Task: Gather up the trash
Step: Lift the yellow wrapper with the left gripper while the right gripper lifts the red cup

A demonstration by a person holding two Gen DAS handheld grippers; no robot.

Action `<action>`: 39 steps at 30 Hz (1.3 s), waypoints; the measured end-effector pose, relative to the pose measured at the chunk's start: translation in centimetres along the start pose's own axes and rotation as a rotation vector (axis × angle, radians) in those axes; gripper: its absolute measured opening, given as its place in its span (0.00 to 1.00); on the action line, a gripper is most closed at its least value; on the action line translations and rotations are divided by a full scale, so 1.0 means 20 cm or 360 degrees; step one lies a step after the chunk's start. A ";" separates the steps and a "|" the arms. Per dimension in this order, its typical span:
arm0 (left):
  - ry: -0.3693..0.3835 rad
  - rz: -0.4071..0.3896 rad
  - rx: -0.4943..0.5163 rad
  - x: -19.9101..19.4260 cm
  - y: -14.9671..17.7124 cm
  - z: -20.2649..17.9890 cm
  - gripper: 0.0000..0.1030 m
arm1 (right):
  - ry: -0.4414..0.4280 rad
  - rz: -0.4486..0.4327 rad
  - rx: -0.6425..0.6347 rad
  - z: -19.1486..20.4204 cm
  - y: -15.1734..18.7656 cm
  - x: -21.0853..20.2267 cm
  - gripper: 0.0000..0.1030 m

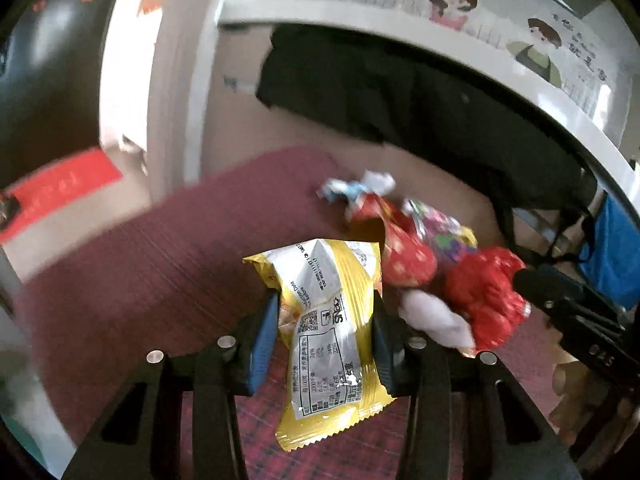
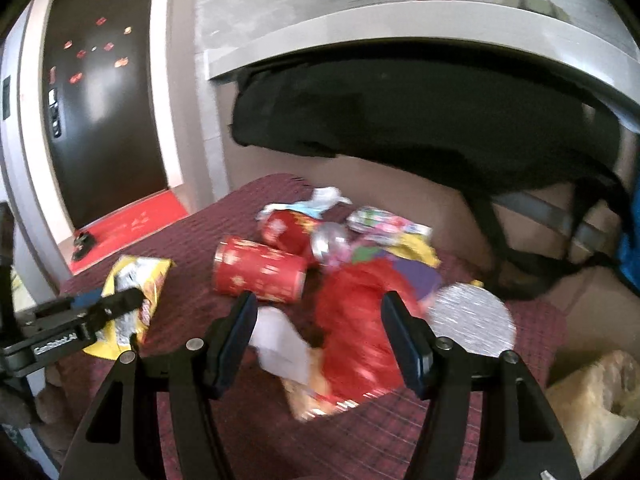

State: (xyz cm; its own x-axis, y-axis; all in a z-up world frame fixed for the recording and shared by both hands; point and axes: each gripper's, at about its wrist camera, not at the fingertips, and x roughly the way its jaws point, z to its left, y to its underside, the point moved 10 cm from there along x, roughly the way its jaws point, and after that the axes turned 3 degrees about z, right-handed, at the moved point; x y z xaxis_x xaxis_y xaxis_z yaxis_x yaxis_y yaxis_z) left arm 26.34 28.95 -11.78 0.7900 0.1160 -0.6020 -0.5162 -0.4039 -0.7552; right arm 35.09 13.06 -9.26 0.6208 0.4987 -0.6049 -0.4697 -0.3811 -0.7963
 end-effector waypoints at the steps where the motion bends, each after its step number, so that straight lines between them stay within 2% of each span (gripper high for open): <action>1: -0.0018 -0.0020 0.0007 -0.01 -0.02 0.03 0.42 | -0.0001 0.0026 -0.0010 0.05 -0.02 0.04 0.60; 5: -0.0043 -0.0046 -0.0053 -0.03 -0.06 0.17 0.43 | -0.0006 0.0061 -0.0005 0.18 -0.10 0.19 0.58; 9: -0.0003 0.0006 -0.0132 0.00 -0.04 0.25 0.43 | 0.0080 0.0089 -0.0102 0.28 -0.16 0.35 0.54; 13: 0.0012 0.0001 -0.0168 0.03 -0.04 0.27 0.43 | 0.0177 0.0130 -0.0201 0.34 -0.18 0.51 0.51; 14: 0.0022 -0.0006 -0.0184 0.04 -0.04 0.29 0.43 | 0.0193 0.0146 -0.0220 0.35 -0.18 0.54 0.43; 15: 0.0027 -0.0009 -0.0190 0.03 -0.04 0.29 0.43 | 0.0218 0.0178 -0.0244 0.34 -0.17 0.57 0.31; 16: 0.0031 -0.0013 -0.0194 0.03 -0.04 0.30 0.43 | 0.0226 0.0204 -0.0259 0.33 -0.15 0.58 0.29; 21: 0.0041 -0.0027 -0.0178 0.03 -0.05 0.32 0.43 | 0.0294 0.0175 -0.0213 0.15 -0.09 0.45 0.28; 25: 0.0059 -0.0007 -0.0184 0.06 -0.05 0.30 0.43 | 0.0273 0.0260 -0.0132 0.03 -0.03 0.43 0.26; 28: 0.0073 -0.0016 -0.0137 0.05 -0.07 0.24 0.43 | 0.0231 0.0300 -0.0122 0.02 -0.02 0.47 0.16; 29: 0.0067 -0.0028 -0.0112 0.04 -0.08 0.22 0.43 | 0.0197 0.0315 -0.0120 0.02 -0.02 0.49 0.06; 31: 0.0056 -0.0037 -0.0088 0.03 -0.09 0.19 0.43 | 0.0137 0.0320 -0.0099 0.04 -0.03 0.49 0.05; 33: 0.0050 -0.0053 -0.0067 0.00 -0.12 0.15 0.43 | 0.0084 0.0261 -0.0096 0.06 -0.07 0.42 0.04; 39: 0.0060 -0.0154 0.0015 -0.13 -0.27 -0.03 0.43 | 0.0127 0.0012 -0.0157 0.02 -0.24 0.08 0.03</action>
State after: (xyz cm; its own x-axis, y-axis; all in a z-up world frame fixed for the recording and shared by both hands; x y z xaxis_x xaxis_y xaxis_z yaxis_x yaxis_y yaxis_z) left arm 27.34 30.25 -5.95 0.8480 0.1200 -0.5163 -0.4400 -0.3838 -0.8119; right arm 38.14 15.99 -6.33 0.6672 0.4334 -0.6058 -0.4133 -0.4612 -0.7851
